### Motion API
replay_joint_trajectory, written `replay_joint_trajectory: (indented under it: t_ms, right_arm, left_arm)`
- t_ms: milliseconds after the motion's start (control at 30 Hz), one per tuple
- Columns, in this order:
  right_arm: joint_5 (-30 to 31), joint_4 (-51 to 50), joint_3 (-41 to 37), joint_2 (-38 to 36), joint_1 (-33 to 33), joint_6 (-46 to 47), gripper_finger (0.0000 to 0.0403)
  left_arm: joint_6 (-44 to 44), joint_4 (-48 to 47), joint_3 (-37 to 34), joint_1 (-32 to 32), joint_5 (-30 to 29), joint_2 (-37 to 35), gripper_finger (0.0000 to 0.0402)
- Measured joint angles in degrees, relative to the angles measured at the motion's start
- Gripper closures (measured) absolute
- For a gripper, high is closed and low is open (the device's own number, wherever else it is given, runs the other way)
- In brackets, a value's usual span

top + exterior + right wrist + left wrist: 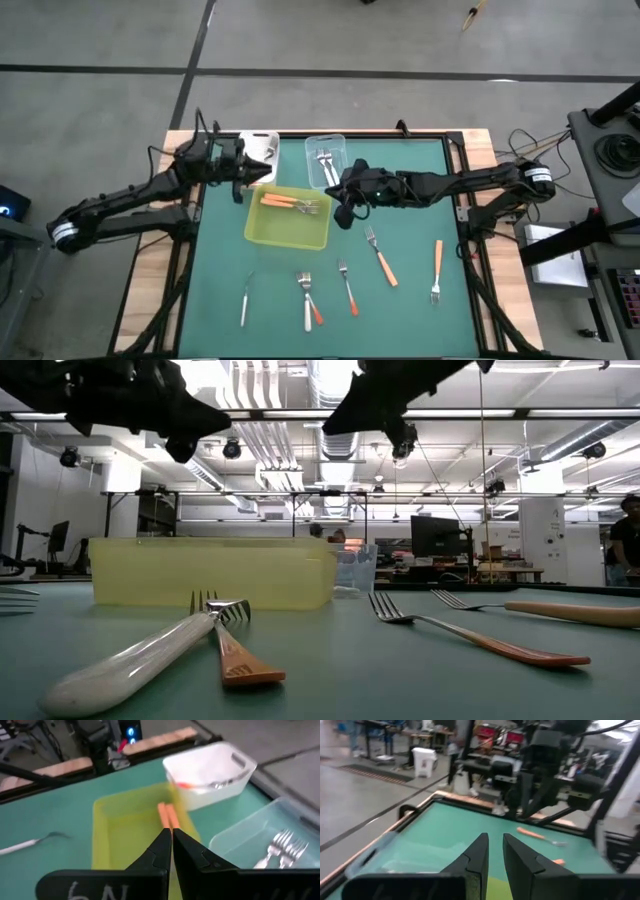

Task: Sort silverware by color (type)
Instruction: Put the yellow fork into the yellow bin

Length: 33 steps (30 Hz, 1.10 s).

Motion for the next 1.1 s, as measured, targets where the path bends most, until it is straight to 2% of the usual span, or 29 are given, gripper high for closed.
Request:
replay_joint_trajectory:
  t_ms: [333, 667, 900, 1100]
  right_arm:
    - [-0.19, -10.95, 3.96, 0.00, 5.92, 15.05, 0.0394]
    - [-4.59, -25.59, 3.03, 0.88, 10.96, 36.20, 0.0394]
    - [-10.36, -42.55, 4.22, 4.78, 11.70, 47.95, 0.0394]
    - [-16.46, -52.58, 4.72, 10.16, 11.68, 49.88, 0.0394]
  left_arm:
    - [-2.48, 9.96, -3.31, -8.27, -0.04, -1.72, 0.0362]
    - [-2.99, 10.14, -2.50, -11.11, -0.11, -1.61, 0.0362]
    - [-3.77, 10.10, -1.72, -11.11, -0.15, -1.43, 0.0362]
    - [-4.21, 9.94, -1.70, -11.10, -0.15, -0.99, 0.0362]
